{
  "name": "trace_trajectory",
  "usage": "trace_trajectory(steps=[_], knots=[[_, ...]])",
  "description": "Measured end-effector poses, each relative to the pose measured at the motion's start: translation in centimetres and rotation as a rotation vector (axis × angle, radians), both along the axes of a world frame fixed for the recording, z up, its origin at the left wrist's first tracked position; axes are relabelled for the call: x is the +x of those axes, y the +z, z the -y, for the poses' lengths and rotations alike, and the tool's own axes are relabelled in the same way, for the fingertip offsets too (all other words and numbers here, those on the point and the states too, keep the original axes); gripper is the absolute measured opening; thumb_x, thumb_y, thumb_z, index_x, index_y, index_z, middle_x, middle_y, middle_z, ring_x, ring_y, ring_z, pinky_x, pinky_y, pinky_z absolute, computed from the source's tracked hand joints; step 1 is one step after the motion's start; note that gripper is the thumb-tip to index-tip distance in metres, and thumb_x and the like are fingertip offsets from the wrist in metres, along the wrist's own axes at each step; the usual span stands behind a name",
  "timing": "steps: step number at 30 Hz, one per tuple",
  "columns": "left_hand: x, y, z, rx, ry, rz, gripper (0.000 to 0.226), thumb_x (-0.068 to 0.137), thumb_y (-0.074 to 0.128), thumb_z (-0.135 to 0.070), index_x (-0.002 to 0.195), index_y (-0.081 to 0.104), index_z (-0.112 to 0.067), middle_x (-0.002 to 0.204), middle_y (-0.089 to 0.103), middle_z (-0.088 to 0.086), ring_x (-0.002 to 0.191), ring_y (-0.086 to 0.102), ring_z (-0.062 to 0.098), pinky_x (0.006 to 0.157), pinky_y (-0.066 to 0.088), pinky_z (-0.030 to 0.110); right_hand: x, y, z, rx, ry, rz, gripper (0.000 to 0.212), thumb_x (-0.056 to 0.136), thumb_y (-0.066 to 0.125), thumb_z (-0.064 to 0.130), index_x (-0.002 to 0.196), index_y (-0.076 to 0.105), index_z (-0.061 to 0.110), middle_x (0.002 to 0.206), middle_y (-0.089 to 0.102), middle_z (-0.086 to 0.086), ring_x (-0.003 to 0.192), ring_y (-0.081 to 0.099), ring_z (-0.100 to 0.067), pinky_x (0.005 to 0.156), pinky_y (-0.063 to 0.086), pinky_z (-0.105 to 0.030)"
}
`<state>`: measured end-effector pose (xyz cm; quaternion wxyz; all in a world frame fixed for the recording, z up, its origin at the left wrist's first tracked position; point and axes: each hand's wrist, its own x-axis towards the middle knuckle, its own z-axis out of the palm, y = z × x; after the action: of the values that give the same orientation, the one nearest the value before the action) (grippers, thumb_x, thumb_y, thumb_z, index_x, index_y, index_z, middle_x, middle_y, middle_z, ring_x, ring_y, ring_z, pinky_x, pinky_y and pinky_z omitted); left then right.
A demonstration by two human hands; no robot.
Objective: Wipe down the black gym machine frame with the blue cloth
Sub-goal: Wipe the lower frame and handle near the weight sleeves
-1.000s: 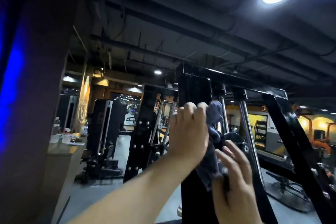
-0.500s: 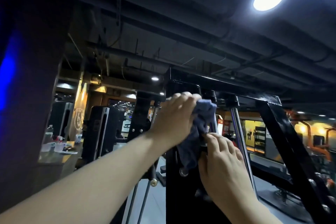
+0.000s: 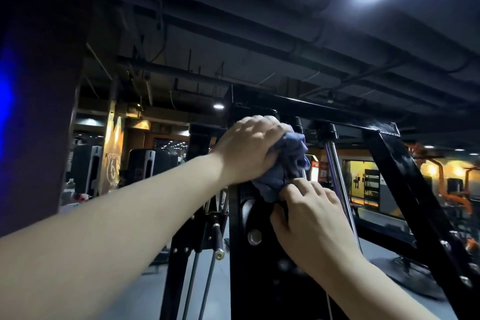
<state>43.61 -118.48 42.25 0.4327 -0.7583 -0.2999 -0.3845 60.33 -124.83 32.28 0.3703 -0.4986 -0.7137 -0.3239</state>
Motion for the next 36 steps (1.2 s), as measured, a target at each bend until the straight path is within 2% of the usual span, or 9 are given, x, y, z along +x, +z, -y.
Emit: trace_trajectory(steps=[3,7,12,15,21,27,31,33,36], knots=[[-0.8,4.0,-1.0,0.109,0.051,0.175,0.041,0.083,0.048,-0.021,0.122,0.061,-0.013,0.116,0.064,0.013,0.103,0.059,0.038,0.089,0.049,0.047,-0.1,1.4,-0.3,-0.056,0.024,0.037,0.045,0.088,0.028,0.047,0.096,0.065,0.023,0.096,0.062,0.005,0.09,0.063,-0.022,0.084,0.048,-0.039],[0.3,5.5,-1.5,0.113,0.185,0.403,0.044,0.085,0.056,-0.018,0.129,0.06,-0.015,0.132,0.058,0.01,0.12,0.052,0.037,0.1,0.043,0.047,0.4,2.3,-1.2,-0.093,0.111,-0.041,0.033,0.098,0.041,0.042,0.114,0.062,0.022,0.113,0.06,0.004,0.098,0.062,-0.021,0.089,0.047,-0.035],[1.3,0.0,-1.0,0.026,0.091,0.049,0.048,0.079,0.051,-0.033,0.122,0.064,-0.017,0.126,0.061,0.011,0.115,0.056,0.037,0.105,0.043,0.051,0.7,1.7,-2.1,-0.019,0.086,-0.044,0.027,0.084,0.046,0.034,0.087,0.063,0.013,0.089,0.059,-0.004,0.073,0.061,-0.031,0.06,0.038,-0.033],[-0.2,0.3,-0.3,-0.009,0.054,-0.135,0.051,0.08,0.049,-0.034,0.125,0.065,-0.017,0.124,0.065,0.007,0.112,0.061,0.031,0.101,0.046,0.047,0.7,1.5,-1.9,-0.007,0.087,-0.035,0.024,0.084,0.048,0.034,0.081,0.062,0.015,0.088,0.058,-0.003,0.073,0.061,-0.03,0.057,0.039,-0.033],[-2.1,4.2,-0.1,-0.002,0.04,0.303,0.044,0.083,0.051,-0.021,0.125,0.064,-0.014,0.128,0.061,0.01,0.117,0.056,0.035,0.1,0.046,0.048,0.6,1.3,-1.5,0.02,0.188,-0.127,0.023,0.093,0.06,0.028,0.111,0.067,0.015,0.108,0.065,0.0,0.089,0.066,-0.025,0.069,0.05,-0.033],[-1.0,-3.7,2.2,-0.133,0.011,-0.099,0.052,0.083,0.049,-0.035,0.13,0.064,-0.018,0.136,0.059,0.006,0.127,0.054,0.031,0.111,0.04,0.048,0.6,0.9,-0.7,-0.01,0.226,-0.241,0.02,0.091,0.059,0.024,0.104,0.055,0.01,0.106,0.057,-0.006,0.082,0.061,-0.034,0.064,0.045,-0.039],[-2.1,-0.9,2.5,-0.108,-0.004,-0.207,0.05,0.085,0.051,-0.033,0.13,0.064,-0.018,0.129,0.065,0.003,0.12,0.06,0.025,0.108,0.043,0.041,0.7,0.4,-0.4,-0.021,0.237,-0.202,0.021,0.09,0.06,0.024,0.107,0.059,0.013,0.108,0.058,-0.003,0.085,0.06,-0.029,0.066,0.036,-0.032],[-2.5,1.8,1.6,-0.037,0.025,-0.121,0.048,0.084,0.05,-0.029,0.128,0.065,-0.015,0.125,0.067,0.008,0.116,0.062,0.03,0.103,0.047,0.043,0.8,0.4,-0.2,-0.031,0.248,-0.131,0.024,0.089,0.058,0.026,0.11,0.063,0.015,0.111,0.062,-0.002,0.089,0.063,-0.026,0.071,0.04,-0.03],[-2.9,4.8,0.5,-0.02,0.094,0.258,0.046,0.087,0.051,-0.023,0.131,0.061,-0.015,0.126,0.062,0.013,0.116,0.058,0.038,0.097,0.048,0.047,1.1,0.6,0.0,-0.069,0.267,-0.098,0.03,0.094,0.055,0.028,0.121,0.062,0.017,0.118,0.061,0.002,0.099,0.063,-0.021,0.078,0.043,-0.027]])
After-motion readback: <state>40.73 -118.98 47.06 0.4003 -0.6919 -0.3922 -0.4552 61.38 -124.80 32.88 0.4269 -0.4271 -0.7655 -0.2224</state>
